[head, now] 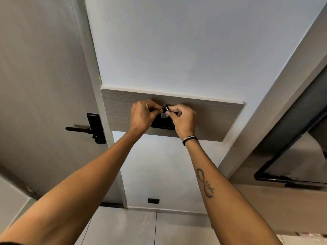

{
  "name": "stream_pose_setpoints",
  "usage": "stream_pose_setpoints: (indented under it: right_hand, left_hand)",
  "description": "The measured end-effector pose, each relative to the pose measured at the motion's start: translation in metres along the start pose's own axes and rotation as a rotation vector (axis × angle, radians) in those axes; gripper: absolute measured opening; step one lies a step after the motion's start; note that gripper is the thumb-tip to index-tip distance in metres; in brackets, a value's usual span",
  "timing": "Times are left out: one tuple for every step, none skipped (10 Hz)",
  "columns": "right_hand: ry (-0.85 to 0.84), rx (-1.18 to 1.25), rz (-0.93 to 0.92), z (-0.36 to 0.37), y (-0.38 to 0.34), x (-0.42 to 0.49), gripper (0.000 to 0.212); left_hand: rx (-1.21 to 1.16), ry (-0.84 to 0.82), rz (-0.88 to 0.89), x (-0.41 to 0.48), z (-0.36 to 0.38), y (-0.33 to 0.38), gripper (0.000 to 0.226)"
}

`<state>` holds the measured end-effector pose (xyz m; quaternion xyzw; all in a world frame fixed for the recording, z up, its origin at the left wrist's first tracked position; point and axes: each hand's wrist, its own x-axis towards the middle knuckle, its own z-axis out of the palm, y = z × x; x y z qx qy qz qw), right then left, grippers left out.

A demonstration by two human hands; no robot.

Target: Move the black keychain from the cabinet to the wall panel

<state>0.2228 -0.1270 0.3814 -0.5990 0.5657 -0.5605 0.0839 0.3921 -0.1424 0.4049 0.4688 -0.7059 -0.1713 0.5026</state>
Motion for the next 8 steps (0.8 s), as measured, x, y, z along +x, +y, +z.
stream_pose_setpoints:
  right_hand:
    - [0.012,-0.037,-0.011,-0.001,-0.002,-0.001,0.012]
    - [0.016,-0.061,-0.028,-0.005,-0.007,-0.001,0.012]
    - [0.005,-0.078,-0.037,-0.007,-0.01,-0.002,0.012]
    - [-0.029,-0.111,-0.039,-0.01,-0.015,0.0,0.012]
    - [-0.096,-0.202,-0.082,-0.017,-0.019,0.003,0.011]
    - [-0.118,-0.313,-0.136,-0.028,-0.024,0.006,0.013]
    - [-0.086,-0.387,-0.195,-0.041,-0.026,0.009,0.021]
    - [-0.085,-0.476,-0.253,-0.054,-0.025,0.011,0.023]
  left_hand:
    - [0.045,0.046,0.032,-0.004,0.001,0.002,0.009]
    - [0.105,0.049,0.055,-0.007,0.002,0.007,0.009]
    - [0.151,0.034,0.046,-0.006,0.0,0.009,0.011]
    - [0.223,-0.004,0.046,-0.004,-0.005,0.015,0.013]
    - [0.317,-0.04,0.07,0.0,-0.008,0.021,0.013]
    - [0.385,-0.074,0.097,0.001,-0.012,0.025,0.015]
    - [0.44,-0.108,0.12,0.0,-0.013,0.025,0.018]
    - [0.48,-0.119,0.147,-0.003,-0.015,0.02,0.02]
